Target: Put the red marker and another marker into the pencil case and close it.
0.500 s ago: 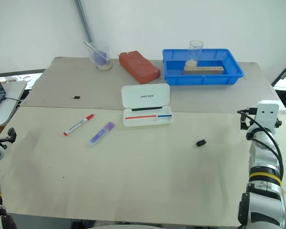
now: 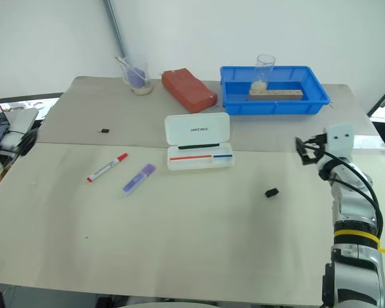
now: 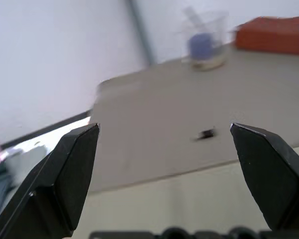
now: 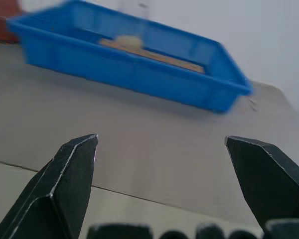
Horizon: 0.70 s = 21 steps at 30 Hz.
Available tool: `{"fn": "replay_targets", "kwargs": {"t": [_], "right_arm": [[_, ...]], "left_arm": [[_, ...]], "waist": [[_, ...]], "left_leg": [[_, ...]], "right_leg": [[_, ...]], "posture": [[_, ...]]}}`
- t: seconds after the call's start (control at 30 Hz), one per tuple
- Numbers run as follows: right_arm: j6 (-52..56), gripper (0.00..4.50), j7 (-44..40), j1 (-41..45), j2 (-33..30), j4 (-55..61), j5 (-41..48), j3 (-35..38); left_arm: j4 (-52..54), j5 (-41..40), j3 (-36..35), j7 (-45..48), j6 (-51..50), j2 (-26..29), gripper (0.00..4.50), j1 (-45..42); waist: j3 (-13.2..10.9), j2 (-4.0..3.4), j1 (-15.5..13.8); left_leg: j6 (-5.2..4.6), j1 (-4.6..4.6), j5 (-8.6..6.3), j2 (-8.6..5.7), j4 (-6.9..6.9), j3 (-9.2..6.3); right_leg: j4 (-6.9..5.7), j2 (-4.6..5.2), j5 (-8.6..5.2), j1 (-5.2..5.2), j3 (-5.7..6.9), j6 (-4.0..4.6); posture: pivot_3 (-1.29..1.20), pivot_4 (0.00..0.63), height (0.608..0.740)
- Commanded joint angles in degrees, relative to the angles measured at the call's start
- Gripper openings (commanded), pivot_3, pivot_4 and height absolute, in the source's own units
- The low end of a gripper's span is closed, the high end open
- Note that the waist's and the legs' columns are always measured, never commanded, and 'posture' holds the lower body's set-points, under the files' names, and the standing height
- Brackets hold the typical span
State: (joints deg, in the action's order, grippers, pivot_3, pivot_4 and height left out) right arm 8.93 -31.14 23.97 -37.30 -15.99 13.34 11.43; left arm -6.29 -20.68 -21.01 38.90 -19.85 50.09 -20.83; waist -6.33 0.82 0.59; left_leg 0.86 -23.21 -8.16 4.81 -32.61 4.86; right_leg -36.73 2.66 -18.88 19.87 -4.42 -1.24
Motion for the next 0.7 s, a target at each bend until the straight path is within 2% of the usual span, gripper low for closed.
{"fn": "replay_targets", "kwargs": {"t": [0.03,0.1,0.2,0.3,0.43,0.53,0.7], "right_arm": [[7.6,4.50,-6.2,-2.9,-2.5,12.7,4.5,-1.4],[11.7,4.50,-8.8,-5.0,-3.6,20.0,6.2,-3.0],[21.5,4.50,-12.0,-8.4,-5.7,34.3,13.8,-3.9],[27.2,4.50,-10.0,-9.1,-5.4,41.2,16.6,-3.8],[30.8,4.50,-5.3,-9.5,-3.4,45.3,17.0,-3.6],[31.8,4.50,-3.9,-11.4,-4.2,47.3,15.6,-3.6],[35.3,4.50,-2.5,-12.8,-5.0,52.0,17.9,-2.0]], "left_arm": [[3.7,-1.6,8.0,7.8,-3.4,0.4,4.46,-5.2],[3.5,-0.2,14.1,12.9,-2.6,-0.4,4.46,-9.3],[-5.1,6.6,26.7,20.0,3.6,-7.4,4.46,-19.9],[-14.5,10.9,32.9,24.8,10.6,-13.4,4.46,-25.6],[-28.2,15.8,37.6,26.7,20.6,-21.6,4.46,-31.9],[-36.7,18.4,39.4,27.2,25.3,-27.0,4.46,-35.7],[-47.1,21.7,39.7,26.8,31.6,-31.6,4.46,-39.0]], "waist": [[0.0,0.00,0.0],[0.0,0.01,-0.2],[0.0,-0.01,-1.0],[0.0,0.00,-1.1],[0.0,0.07,-0.7],[-0.1,0.08,-0.9],[-0.1,0.13,-1.2]], "left_leg": [[0.00,-0.01,0.00,0.00,-0.01,-0.01],[-0.01,-0.12,0.00,0.02,-0.05,-0.04],[-0.02,-0.17,0.01,-0.02,-0.13,-0.10],[-0.02,-0.18,0.01,-0.03,-0.19,-0.12],[-0.07,-0.28,-0.01,-0.04,-0.19,-0.14],[-0.08,-0.46,-0.01,-0.07,-0.24,-0.22],[-0.08,-0.54,-0.01,-0.17,-0.31,-0.34]], "right_leg": [[0.00,-0.01,0.00,0.01,0.00,0.00],[-0.01,-0.06,0.00,0.09,0.02,0.00],[-0.03,-0.11,-0.01,0.11,0.01,-0.01],[-0.02,-0.16,-0.01,0.09,-0.07,-0.01],[0.00,-0.22,-0.01,0.24,-0.21,-0.01],[0.01,-0.23,-0.01,0.31,-0.21,-0.02],[0.01,-0.22,-0.03,0.30,-0.26,-0.08]], "posture": [[0.00,0.150,0.740],[0.00,0.150,0.740],[0.00,0.150,0.740],[0.00,0.150,0.740],[0.00,0.150,0.740],[0.00,0.150,0.740],[0.00,0.150,0.740]]}}
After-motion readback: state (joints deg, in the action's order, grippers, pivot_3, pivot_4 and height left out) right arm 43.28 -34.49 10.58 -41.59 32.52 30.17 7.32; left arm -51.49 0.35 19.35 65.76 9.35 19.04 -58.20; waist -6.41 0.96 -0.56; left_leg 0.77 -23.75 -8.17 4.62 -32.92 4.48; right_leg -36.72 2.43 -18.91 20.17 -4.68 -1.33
